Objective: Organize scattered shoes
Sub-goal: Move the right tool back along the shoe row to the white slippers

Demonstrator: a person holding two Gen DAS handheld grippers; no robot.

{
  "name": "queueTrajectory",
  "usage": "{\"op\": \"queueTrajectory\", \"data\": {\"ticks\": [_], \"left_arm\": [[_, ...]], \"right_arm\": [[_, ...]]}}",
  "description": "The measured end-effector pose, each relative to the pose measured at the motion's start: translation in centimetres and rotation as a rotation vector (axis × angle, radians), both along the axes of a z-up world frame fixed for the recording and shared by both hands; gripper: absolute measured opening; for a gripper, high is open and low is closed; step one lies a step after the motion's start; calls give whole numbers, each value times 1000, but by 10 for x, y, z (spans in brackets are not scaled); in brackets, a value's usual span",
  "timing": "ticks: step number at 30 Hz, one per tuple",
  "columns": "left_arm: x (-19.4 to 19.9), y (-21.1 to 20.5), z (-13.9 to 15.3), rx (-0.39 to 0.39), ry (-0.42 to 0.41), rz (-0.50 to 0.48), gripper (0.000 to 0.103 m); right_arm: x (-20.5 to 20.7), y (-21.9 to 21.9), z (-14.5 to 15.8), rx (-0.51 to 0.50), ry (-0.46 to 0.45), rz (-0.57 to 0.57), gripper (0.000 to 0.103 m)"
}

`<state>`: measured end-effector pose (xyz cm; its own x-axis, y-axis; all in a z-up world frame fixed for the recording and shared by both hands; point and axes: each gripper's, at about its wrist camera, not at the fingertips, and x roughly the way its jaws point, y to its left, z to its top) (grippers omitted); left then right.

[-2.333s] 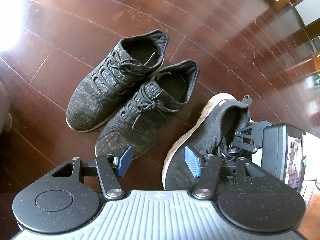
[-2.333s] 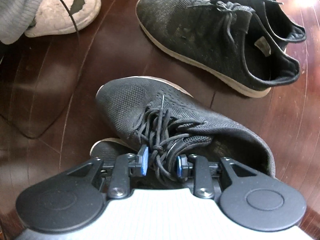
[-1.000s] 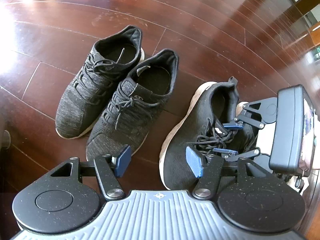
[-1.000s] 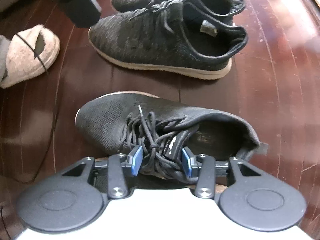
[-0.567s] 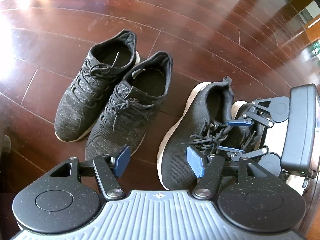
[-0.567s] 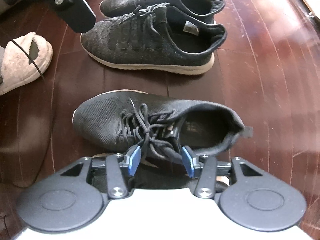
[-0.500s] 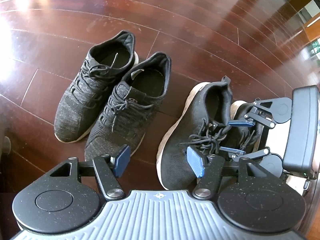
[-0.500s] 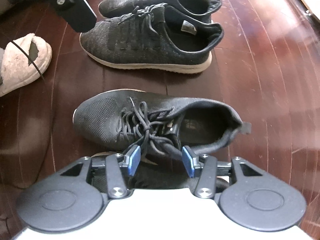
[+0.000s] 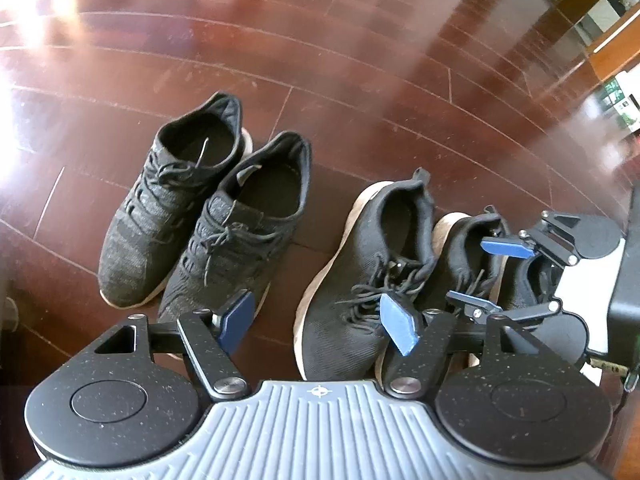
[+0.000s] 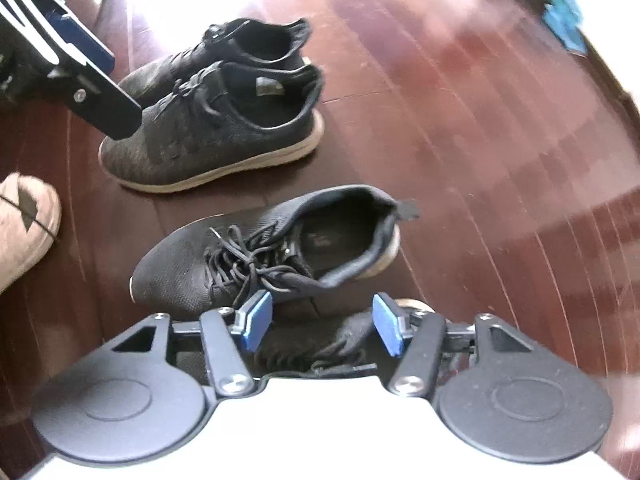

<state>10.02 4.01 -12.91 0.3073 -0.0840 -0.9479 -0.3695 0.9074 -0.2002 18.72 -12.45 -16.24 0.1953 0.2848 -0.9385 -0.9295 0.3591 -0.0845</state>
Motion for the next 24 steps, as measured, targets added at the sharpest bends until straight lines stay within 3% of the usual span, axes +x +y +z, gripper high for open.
{"op": "queueTrajectory", "data": {"ticks": [3, 11, 17, 22, 24], "left_arm": [[2, -4, 4, -4, -15, -9, 79], [18, -22, 37, -27, -123, -39, 82], [35, -60, 60, 6, -199, -149, 84], [34, -88, 65, 7, -237, -195, 92], [32, -97, 65, 3, -245, -210, 103]], "right_arm": [[-3, -9, 8, 14, -10, -74, 63], [-6, -58, 42, 110, -10, -433, 65], [-14, -110, 70, 161, -36, -669, 68], [-30, -144, 83, 167, -61, -787, 69], [-40, -159, 87, 177, -58, -849, 70]]}}
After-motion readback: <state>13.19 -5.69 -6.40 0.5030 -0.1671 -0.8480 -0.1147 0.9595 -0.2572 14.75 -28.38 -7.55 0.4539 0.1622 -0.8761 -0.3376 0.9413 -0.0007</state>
